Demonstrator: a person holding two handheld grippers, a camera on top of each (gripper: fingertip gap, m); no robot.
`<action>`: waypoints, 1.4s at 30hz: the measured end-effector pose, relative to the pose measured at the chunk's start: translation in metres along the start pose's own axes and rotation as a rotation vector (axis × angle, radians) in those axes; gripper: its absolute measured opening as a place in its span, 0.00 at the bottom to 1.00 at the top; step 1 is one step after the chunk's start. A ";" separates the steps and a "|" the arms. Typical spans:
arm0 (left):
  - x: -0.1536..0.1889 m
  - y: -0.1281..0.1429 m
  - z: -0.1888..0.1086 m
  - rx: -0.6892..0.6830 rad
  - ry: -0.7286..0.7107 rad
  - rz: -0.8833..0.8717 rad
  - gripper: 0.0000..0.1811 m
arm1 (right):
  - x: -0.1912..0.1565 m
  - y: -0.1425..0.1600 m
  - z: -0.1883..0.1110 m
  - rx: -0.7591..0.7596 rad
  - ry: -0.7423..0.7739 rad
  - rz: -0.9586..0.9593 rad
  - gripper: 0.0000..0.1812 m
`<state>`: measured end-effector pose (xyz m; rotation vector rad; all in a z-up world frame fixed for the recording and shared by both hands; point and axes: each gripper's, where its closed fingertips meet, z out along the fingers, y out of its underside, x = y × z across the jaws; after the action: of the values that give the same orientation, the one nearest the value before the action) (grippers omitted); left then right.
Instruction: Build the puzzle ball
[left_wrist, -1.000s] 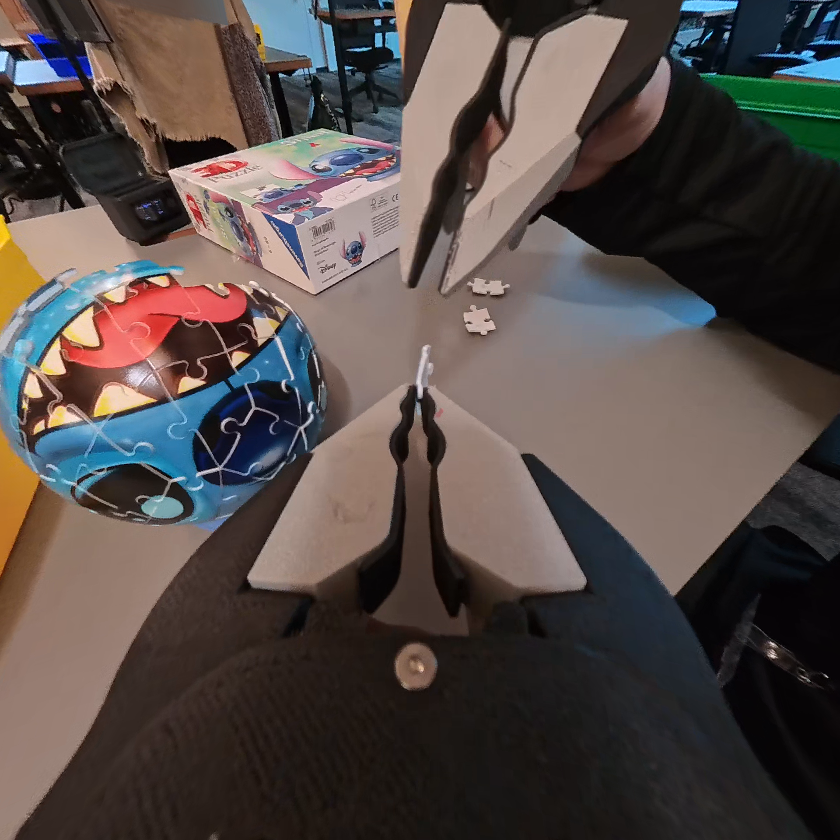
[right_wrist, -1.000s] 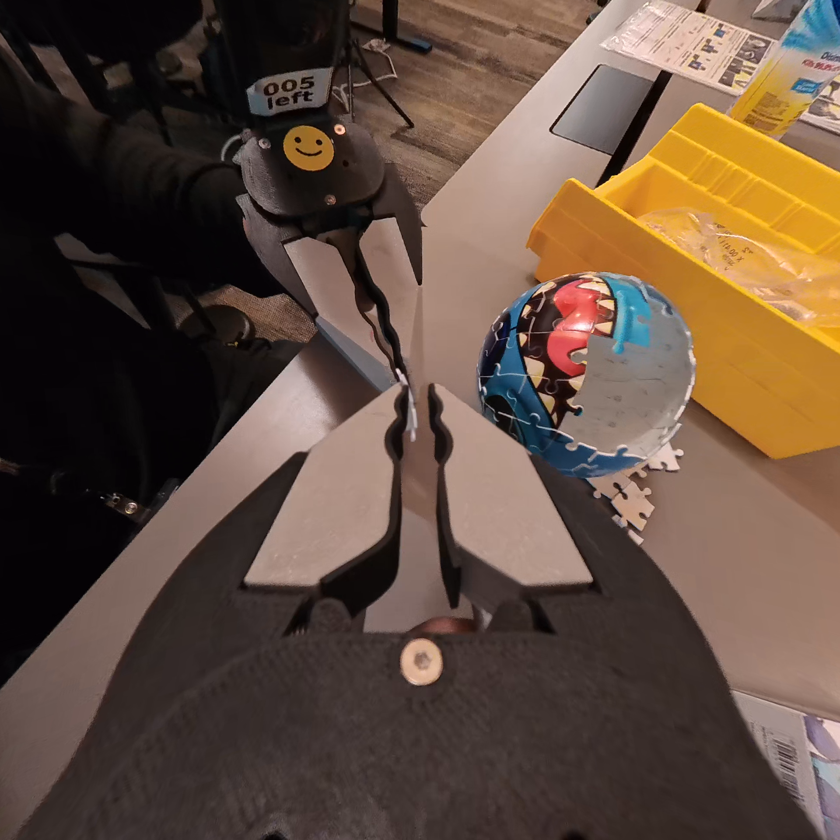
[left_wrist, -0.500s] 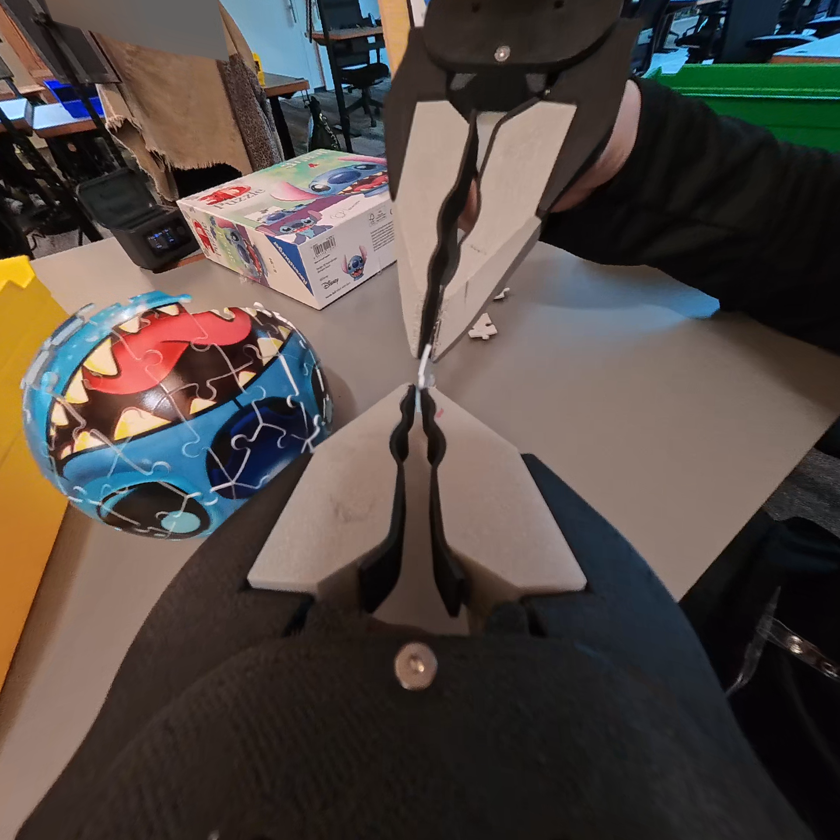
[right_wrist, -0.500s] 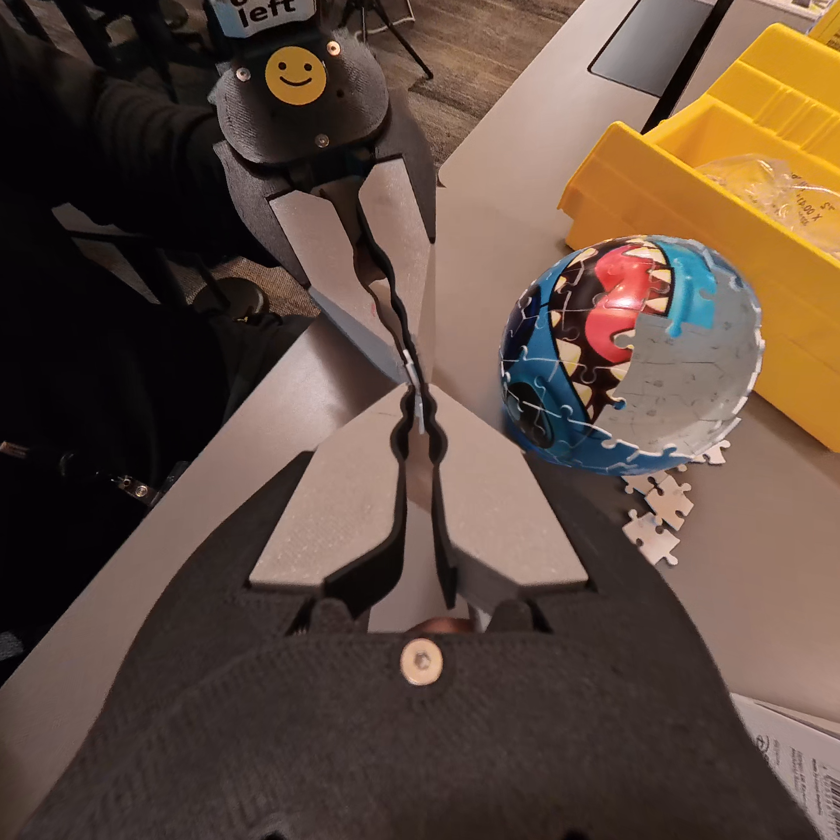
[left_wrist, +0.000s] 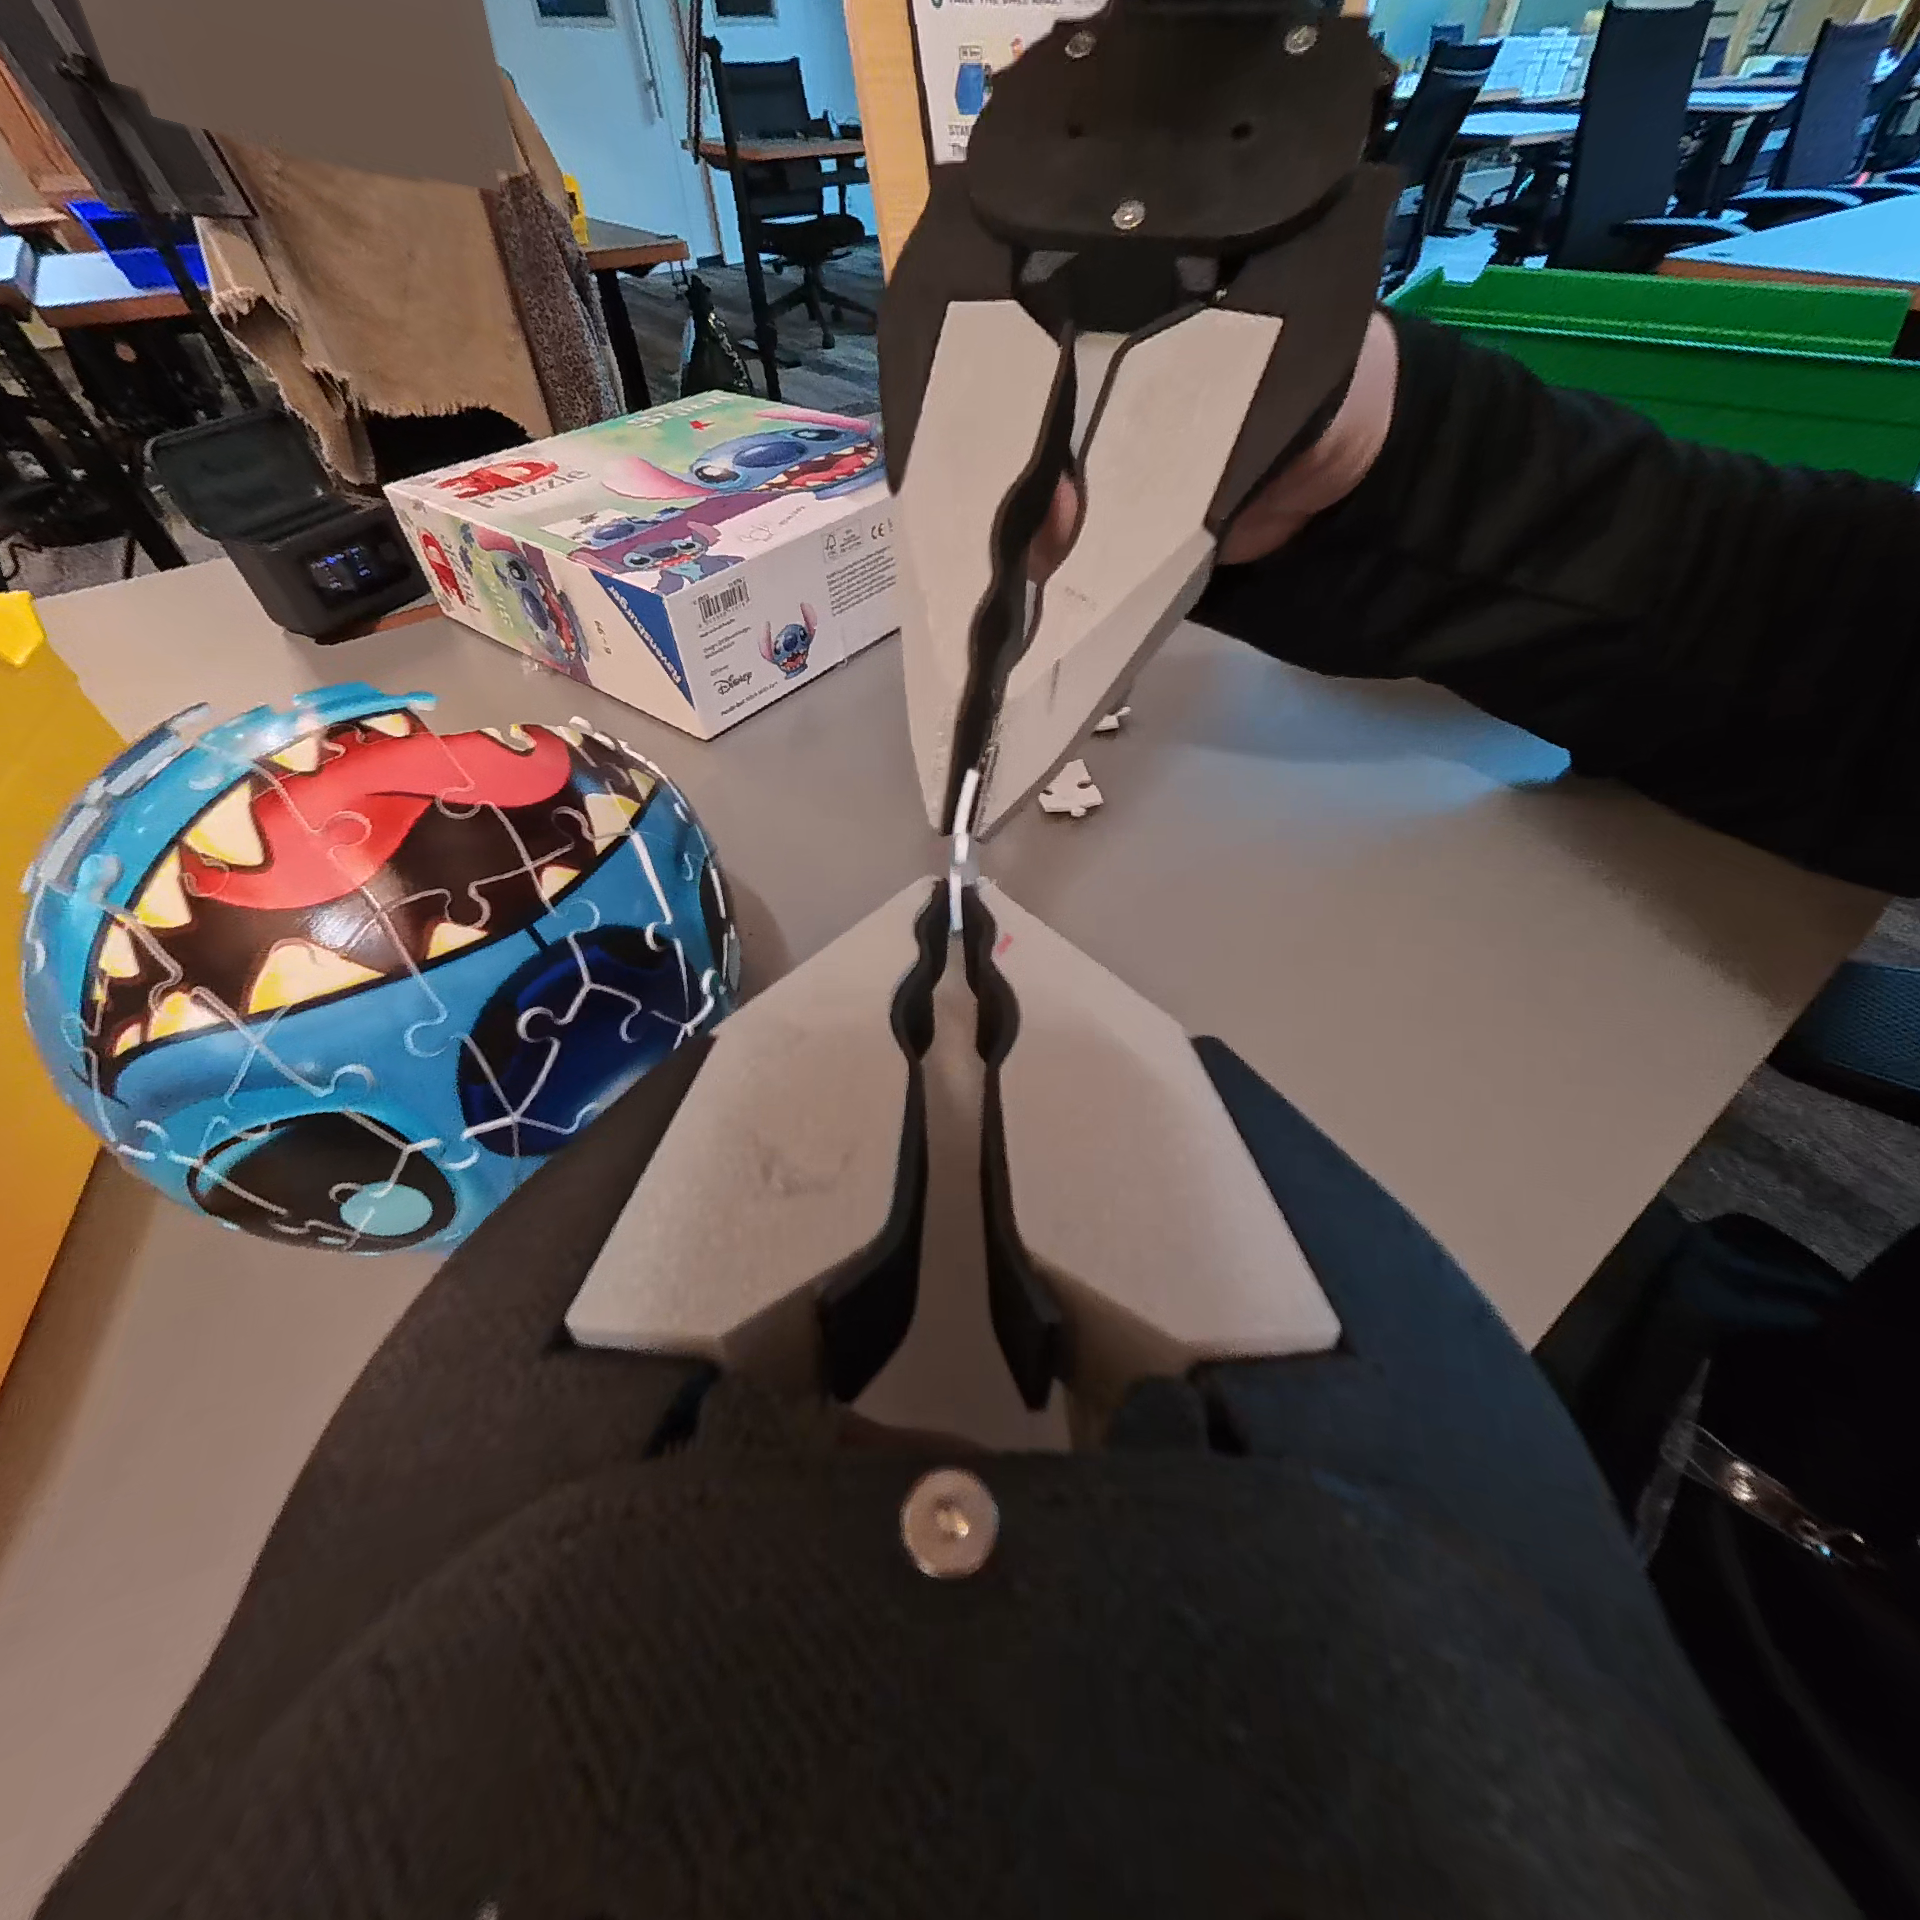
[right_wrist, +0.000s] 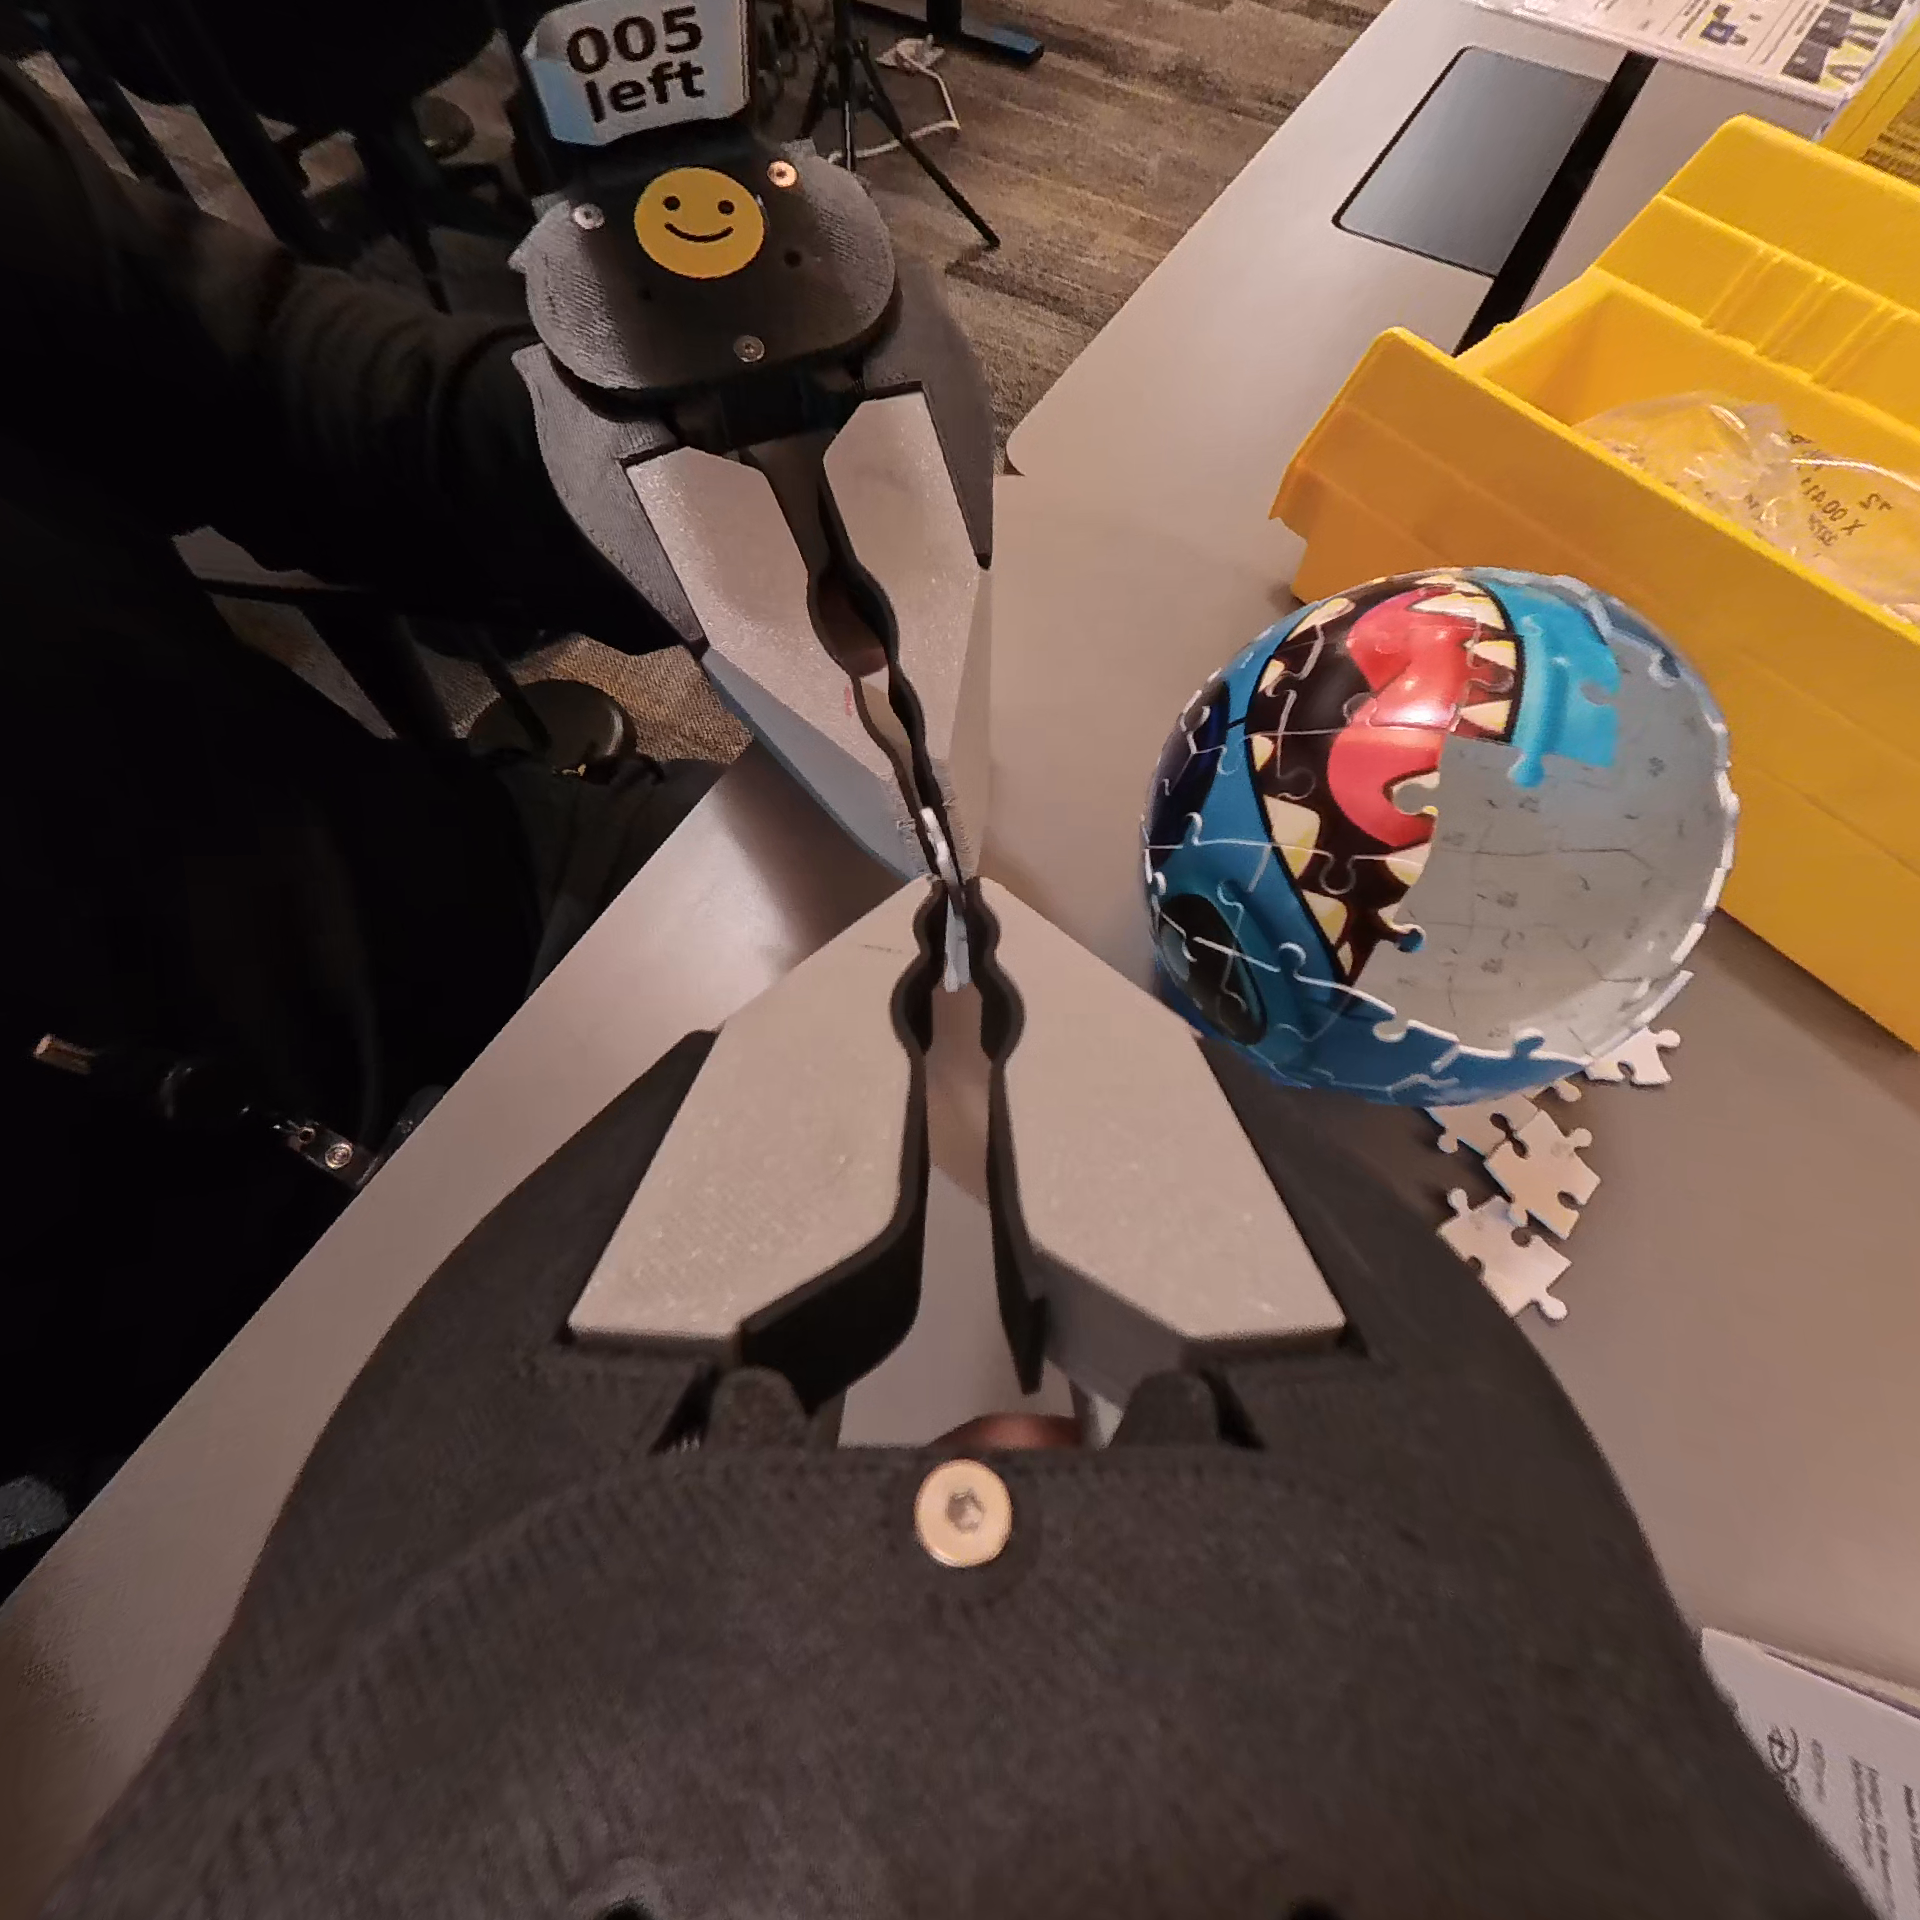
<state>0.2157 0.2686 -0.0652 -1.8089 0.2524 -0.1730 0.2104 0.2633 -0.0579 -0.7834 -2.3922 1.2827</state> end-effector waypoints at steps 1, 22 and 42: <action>-0.001 -0.001 0.000 0.003 -0.002 -0.001 0.00 | 0.001 0.000 0.000 0.004 0.002 0.000 0.00; -0.114 0.019 -0.040 -0.161 -0.081 0.050 0.59 | 0.136 -0.005 -0.037 -0.033 0.575 0.267 0.00; -0.058 0.044 -0.032 -0.210 -0.084 0.000 0.60 | 0.146 -0.001 -0.030 -0.083 0.535 0.268 0.00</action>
<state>0.1480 0.2430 -0.0991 -2.0193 0.2171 -0.0715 0.1084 0.3699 -0.0378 -1.3171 -1.9618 0.9090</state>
